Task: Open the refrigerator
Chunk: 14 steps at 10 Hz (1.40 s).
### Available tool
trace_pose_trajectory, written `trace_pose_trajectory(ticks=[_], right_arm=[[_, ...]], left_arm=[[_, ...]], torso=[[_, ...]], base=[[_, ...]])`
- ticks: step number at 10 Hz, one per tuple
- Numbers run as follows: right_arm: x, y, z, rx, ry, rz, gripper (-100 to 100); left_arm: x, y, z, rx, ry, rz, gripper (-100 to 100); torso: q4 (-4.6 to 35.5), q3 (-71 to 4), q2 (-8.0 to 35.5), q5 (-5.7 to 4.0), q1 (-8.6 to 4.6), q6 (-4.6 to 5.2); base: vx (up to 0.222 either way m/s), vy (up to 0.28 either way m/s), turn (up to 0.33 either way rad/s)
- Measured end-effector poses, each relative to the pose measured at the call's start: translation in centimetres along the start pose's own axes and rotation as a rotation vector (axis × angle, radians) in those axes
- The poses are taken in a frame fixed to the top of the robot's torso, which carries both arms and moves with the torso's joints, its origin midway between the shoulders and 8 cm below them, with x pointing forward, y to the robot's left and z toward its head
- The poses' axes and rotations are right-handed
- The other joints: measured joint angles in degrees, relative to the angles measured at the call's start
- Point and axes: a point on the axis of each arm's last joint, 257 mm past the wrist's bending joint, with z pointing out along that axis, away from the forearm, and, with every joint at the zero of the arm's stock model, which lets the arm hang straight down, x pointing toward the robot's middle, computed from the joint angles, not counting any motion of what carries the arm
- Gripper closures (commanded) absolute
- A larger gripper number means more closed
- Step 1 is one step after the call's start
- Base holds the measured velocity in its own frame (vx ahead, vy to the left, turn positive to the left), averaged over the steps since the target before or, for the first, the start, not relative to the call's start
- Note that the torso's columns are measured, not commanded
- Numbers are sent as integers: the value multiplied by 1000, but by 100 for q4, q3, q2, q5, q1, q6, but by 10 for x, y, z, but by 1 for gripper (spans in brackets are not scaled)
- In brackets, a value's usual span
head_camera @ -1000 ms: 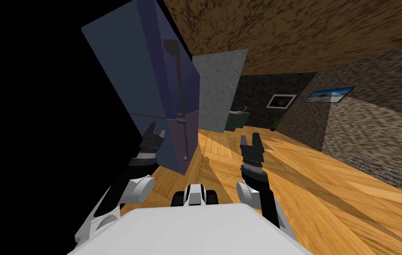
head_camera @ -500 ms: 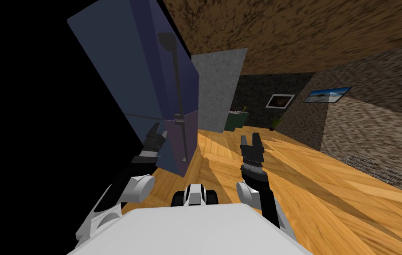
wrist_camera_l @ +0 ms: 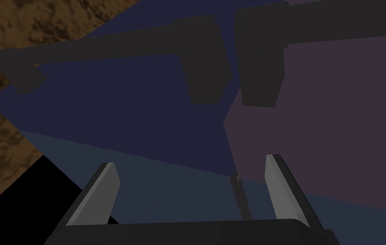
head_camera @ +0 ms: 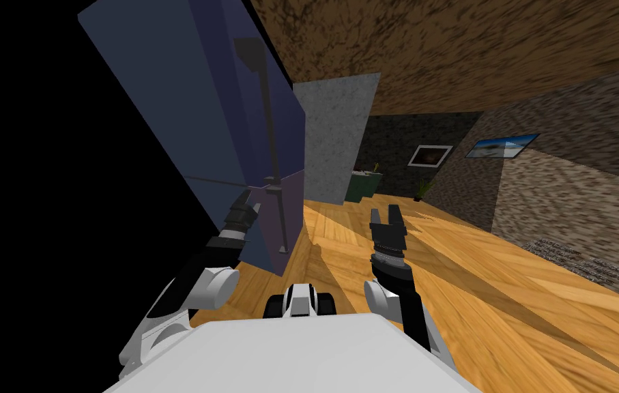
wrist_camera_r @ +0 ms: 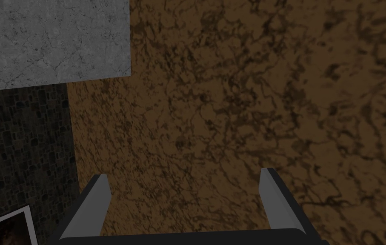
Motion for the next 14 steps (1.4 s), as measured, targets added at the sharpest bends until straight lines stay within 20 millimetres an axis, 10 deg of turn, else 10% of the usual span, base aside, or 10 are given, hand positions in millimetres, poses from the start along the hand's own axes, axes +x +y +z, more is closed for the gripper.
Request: trace_pose_trajectory(ticks=[14], right_arm=[[0, 0, 0, 0, 0, 0, 0]], left_arm=[[17, 50, 6, -249, 40, -50, -100]], torso=[[0, 0, -2, 0, 0, 0]], base=[[52, 1, -22]])
